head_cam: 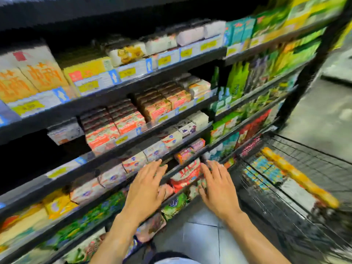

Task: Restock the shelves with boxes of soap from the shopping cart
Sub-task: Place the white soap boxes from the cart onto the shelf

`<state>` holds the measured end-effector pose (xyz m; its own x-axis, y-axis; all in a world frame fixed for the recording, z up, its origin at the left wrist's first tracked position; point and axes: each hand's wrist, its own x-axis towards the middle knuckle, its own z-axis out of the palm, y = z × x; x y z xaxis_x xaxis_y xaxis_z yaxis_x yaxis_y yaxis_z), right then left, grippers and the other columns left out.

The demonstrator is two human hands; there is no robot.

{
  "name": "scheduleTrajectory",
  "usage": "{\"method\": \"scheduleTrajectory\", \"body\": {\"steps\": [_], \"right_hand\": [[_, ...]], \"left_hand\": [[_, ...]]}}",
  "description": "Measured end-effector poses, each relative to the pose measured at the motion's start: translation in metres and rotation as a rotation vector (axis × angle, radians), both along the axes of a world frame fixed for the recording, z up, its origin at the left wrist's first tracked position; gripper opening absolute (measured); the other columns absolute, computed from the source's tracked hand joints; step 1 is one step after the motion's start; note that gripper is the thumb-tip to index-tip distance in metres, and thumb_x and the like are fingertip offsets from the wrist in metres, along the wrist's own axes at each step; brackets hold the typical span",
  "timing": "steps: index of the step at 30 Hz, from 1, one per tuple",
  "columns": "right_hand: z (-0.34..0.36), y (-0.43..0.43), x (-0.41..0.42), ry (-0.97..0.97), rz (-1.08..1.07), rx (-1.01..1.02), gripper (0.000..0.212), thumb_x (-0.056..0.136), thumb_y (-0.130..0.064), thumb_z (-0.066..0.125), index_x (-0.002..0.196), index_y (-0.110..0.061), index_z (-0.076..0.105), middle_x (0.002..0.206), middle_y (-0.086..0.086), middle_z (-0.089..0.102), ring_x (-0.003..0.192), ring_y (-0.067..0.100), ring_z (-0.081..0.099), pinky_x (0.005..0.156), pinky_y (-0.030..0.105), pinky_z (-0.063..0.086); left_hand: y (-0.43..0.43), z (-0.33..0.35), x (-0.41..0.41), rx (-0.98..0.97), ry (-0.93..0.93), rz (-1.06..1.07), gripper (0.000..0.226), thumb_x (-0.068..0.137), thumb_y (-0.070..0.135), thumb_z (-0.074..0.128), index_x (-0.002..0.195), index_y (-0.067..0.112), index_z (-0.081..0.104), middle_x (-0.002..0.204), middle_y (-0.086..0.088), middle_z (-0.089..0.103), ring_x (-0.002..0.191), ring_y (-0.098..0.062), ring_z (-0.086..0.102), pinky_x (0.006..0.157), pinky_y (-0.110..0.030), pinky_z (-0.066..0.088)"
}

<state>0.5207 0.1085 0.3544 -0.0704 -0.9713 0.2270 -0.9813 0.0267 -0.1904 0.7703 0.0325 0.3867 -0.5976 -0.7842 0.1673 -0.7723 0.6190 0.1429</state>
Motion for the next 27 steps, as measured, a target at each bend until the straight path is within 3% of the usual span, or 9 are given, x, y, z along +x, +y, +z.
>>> {"method": "scheduleTrajectory", "body": {"steps": [5, 10, 16, 21, 27], "right_hand": [[-0.017, 0.045, -0.083, -0.044, -0.229, 0.066, 0.067, 0.089, -0.043, 0.048, 0.147, -0.009, 0.049, 0.149, 0.015, 0.050, 0.140, 0.036, 0.043, 0.122, 0.047, 0.026], [-0.029, 0.081, -0.152, -0.064, -0.476, 0.085, 0.065, 0.086, -0.042, 0.051, 0.140, -0.005, 0.058, 0.140, 0.020, 0.058, 0.129, 0.040, 0.054, 0.116, 0.044, 0.026], [-0.047, 0.094, -0.233, -0.127, -0.715, 0.140, 0.067, 0.088, -0.042, 0.063, 0.144, -0.009, 0.051, 0.143, 0.015, 0.053, 0.133, 0.036, 0.049, 0.113, 0.049, 0.042], [-0.070, 0.083, -0.302, -0.184, -0.861, 0.178, 0.066, 0.089, -0.039, 0.069, 0.144, -0.008, 0.051, 0.144, 0.016, 0.054, 0.134, 0.036, 0.050, 0.115, 0.048, 0.043], [-0.111, 0.074, -0.371, -0.300, -1.015, 0.243, 0.066, 0.092, -0.038, 0.069, 0.146, -0.007, 0.049, 0.144, 0.014, 0.052, 0.135, 0.034, 0.048, 0.114, 0.048, 0.043]], "left_hand": [[0.001, -0.014, -0.108, 0.078, -0.071, -0.211, 0.066, 0.085, 0.041, 0.051, 0.145, 0.015, 0.049, 0.148, -0.010, 0.050, 0.135, -0.032, 0.048, 0.114, -0.047, 0.040], [-0.013, -0.037, -0.209, 0.136, -0.138, -0.396, 0.066, 0.089, 0.047, 0.049, 0.148, 0.017, 0.046, 0.151, -0.008, 0.047, 0.139, -0.030, 0.044, 0.118, -0.045, 0.031], [-0.042, -0.065, -0.328, 0.209, -0.167, -0.616, 0.063, 0.089, 0.047, 0.049, 0.143, 0.013, 0.052, 0.148, -0.009, 0.051, 0.134, -0.030, 0.049, 0.114, -0.042, 0.033], [-0.074, -0.092, -0.429, 0.271, -0.214, -0.743, 0.061, 0.088, 0.048, 0.048, 0.137, 0.013, 0.057, 0.139, -0.009, 0.057, 0.127, -0.029, 0.055, 0.110, -0.037, 0.031], [-0.104, -0.130, -0.539, 0.343, -0.250, -0.926, 0.058, 0.092, 0.048, 0.048, 0.138, 0.013, 0.056, 0.139, -0.009, 0.058, 0.128, -0.030, 0.054, 0.109, -0.044, 0.046]]}}
